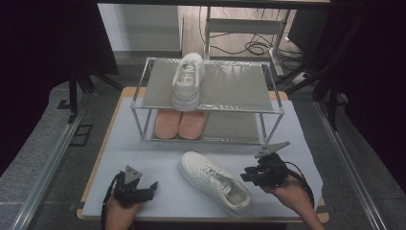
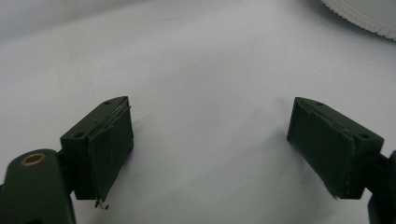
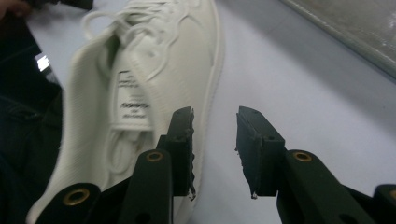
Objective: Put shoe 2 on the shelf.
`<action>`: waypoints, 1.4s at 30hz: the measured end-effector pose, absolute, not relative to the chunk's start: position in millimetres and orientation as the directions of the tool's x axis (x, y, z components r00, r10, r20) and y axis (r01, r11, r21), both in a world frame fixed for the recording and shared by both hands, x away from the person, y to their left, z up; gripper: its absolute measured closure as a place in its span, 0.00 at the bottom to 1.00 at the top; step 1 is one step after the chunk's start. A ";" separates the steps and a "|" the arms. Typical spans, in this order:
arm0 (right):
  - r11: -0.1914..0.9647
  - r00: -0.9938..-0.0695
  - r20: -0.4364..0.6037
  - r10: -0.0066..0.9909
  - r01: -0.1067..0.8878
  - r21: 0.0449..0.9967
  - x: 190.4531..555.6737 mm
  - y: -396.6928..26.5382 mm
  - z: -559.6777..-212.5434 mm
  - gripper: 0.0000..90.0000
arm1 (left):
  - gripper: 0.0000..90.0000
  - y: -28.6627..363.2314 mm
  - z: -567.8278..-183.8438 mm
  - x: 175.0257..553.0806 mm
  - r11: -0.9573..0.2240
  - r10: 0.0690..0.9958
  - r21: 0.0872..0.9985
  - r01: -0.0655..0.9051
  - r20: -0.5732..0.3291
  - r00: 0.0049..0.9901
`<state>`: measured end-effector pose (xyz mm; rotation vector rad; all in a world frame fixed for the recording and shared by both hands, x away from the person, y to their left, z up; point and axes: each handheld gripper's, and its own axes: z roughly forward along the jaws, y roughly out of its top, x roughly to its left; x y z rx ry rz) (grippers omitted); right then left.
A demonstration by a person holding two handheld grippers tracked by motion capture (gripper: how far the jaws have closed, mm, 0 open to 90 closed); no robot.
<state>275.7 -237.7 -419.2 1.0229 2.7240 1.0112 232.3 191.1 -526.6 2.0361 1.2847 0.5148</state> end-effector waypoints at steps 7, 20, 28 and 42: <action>0.602 -0.799 0.163 0.578 0.553 0.576 265.8 -229.2 -418.7 0.72 | 0.16 191.2 -526.6 232.3 -0.294 0.898 0.714 0.636 -0.021 0.439; 0.641 -0.804 0.199 0.560 0.573 0.511 272.9 -213.6 -440.3 0.72 | 0.16 191.4 -526.5 232.3 -0.297 0.898 0.712 0.636 -0.019 0.440; 0.637 -0.786 0.208 0.583 0.600 0.484 274.5 -212.5 -436.9 0.84 | 0.16 191.5 -526.4 232.4 -0.300 0.897 0.712 0.634 -0.016 0.442; 0.473 -0.662 0.420 0.621 0.744 0.472 288.5 -226.9 -436.6 0.91 | 0.16 191.4 -526.4 232.3 -0.298 0.897 0.712 0.636 -0.018 0.441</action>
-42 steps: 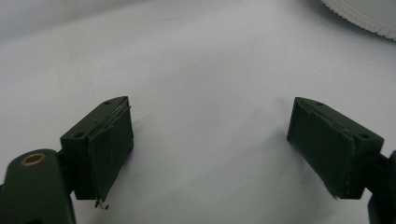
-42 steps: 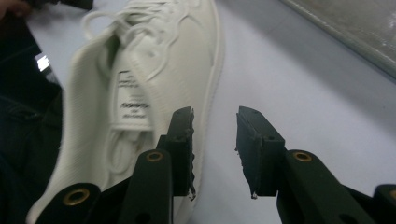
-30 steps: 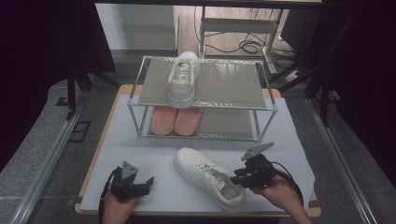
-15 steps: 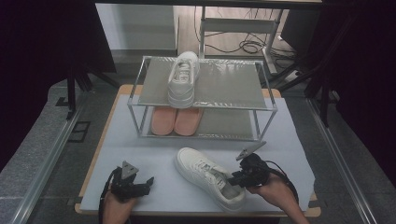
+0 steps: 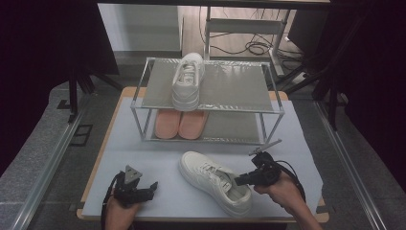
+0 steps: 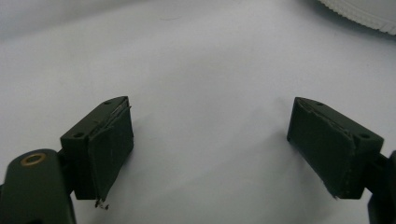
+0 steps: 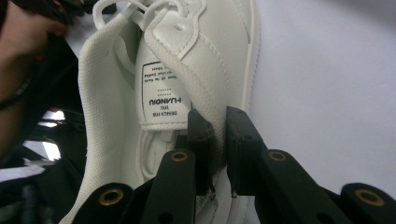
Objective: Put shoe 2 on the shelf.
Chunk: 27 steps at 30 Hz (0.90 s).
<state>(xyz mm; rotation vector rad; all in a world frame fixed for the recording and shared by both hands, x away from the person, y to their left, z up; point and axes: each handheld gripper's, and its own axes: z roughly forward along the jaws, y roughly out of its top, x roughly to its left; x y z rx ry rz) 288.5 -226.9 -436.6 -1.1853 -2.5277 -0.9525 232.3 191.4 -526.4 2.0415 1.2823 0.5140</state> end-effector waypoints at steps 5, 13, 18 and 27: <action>0.421 -0.623 0.485 0.613 0.778 0.466 292.5 -232.9 -436.5 0.91 | 0.16 191.4 -526.4 232.3 -0.298 0.897 0.712 0.636 -0.018 0.441; 0.364 -0.584 0.553 0.594 0.808 0.463 296.6 -240.3 -432.6 0.92 | 0.16 191.4 -526.4 232.4 -0.298 0.897 0.712 0.636 -0.018 0.441; 0.326 -0.568 0.589 0.576 0.819 0.471 299.4 -244.4 -427.2 0.92 | 0.16 191.4 -526.4 232.4 -0.298 0.897 0.712 0.636 -0.019 0.441; 0.270 -0.561 0.623 0.545 0.821 0.503 300.2 -252.0 -401.5 0.91 | 0.16 191.3 -526.5 232.6 -0.297 0.898 0.714 0.634 -0.017 0.440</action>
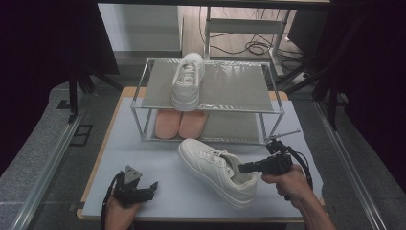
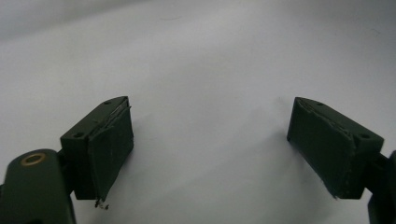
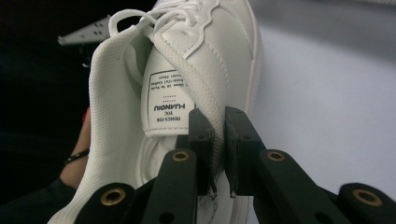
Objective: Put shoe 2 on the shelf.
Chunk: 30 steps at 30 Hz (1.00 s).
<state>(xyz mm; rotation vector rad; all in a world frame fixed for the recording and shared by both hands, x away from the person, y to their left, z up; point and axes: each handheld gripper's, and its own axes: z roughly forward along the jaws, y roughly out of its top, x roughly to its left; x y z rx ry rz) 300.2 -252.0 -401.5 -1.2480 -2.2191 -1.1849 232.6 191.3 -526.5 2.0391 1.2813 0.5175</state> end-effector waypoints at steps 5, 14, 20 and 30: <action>0.241 -0.564 0.629 0.535 0.816 0.526 299.4 -256.7 -384.0 0.91 | 0.16 191.3 -526.5 232.6 -0.297 0.897 0.714 0.634 -0.018 0.441; 0.170 -0.547 0.654 0.523 0.818 0.549 299.3 -270.5 -355.2 0.91 | 0.16 191.5 -526.5 232.6 -0.299 0.897 0.713 0.634 -0.017 0.442; 0.125 -0.536 0.661 0.524 0.817 0.563 298.0 -279.5 -338.1 0.91 | 0.16 191.6 -526.4 232.7 -0.299 0.897 0.713 0.635 -0.018 0.442; 0.025 -0.490 0.687 0.537 0.823 0.567 298.8 -301.1 -314.2 0.91 | 0.16 191.7 -526.4 232.7 -0.299 0.897 0.713 0.635 -0.018 0.442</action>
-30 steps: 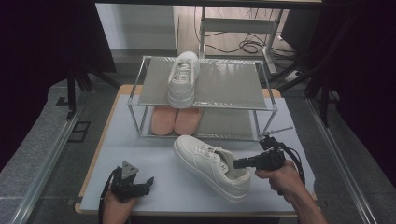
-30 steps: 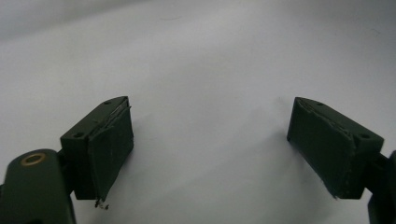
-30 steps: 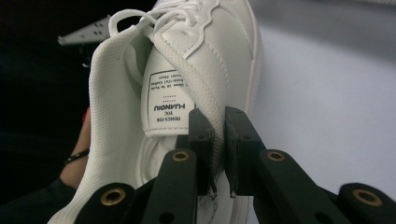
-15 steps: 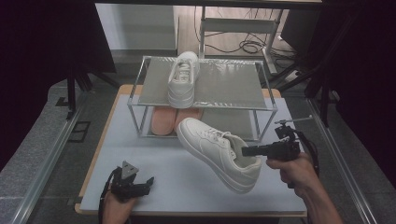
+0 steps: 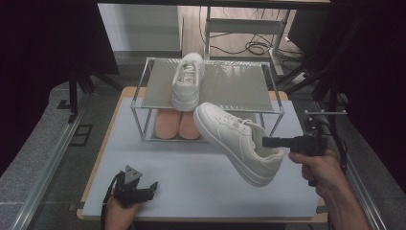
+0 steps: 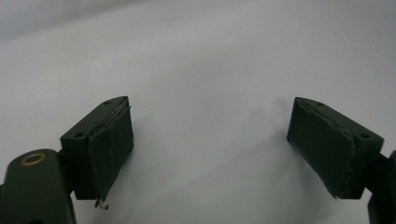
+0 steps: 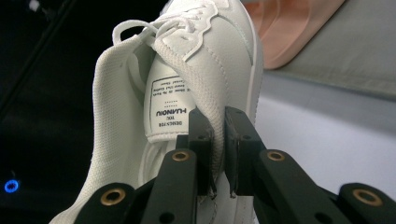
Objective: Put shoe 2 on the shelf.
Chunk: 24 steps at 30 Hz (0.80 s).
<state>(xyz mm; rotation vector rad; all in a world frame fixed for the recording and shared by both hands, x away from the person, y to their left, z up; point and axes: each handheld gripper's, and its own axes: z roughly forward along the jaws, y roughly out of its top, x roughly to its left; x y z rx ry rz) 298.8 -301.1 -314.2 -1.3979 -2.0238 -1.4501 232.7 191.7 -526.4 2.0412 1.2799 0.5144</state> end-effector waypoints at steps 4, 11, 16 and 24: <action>-0.017 -0.471 0.690 0.550 0.819 0.573 301.7 -309.7 -307.5 0.91 | 0.16 191.7 -526.4 232.8 -0.298 0.897 0.713 0.635 -0.018 0.442; -0.079 -0.440 0.693 0.572 0.811 0.580 312.8 -318.4 -299.2 0.91 | 0.16 191.7 -526.4 232.8 -0.298 0.897 0.712 0.635 -0.019 0.442; -0.118 -0.415 0.692 0.590 0.804 0.583 325.6 -317.0 -294.0 0.91 | 0.16 191.7 -526.4 232.8 -0.299 0.897 0.712 0.635 -0.019 0.443; -0.174 -0.358 0.688 0.631 0.800 0.575 350.5 -306.2 -291.1 0.91 | 0.16 191.7 -526.3 232.8 -0.299 0.896 0.712 0.636 -0.018 0.443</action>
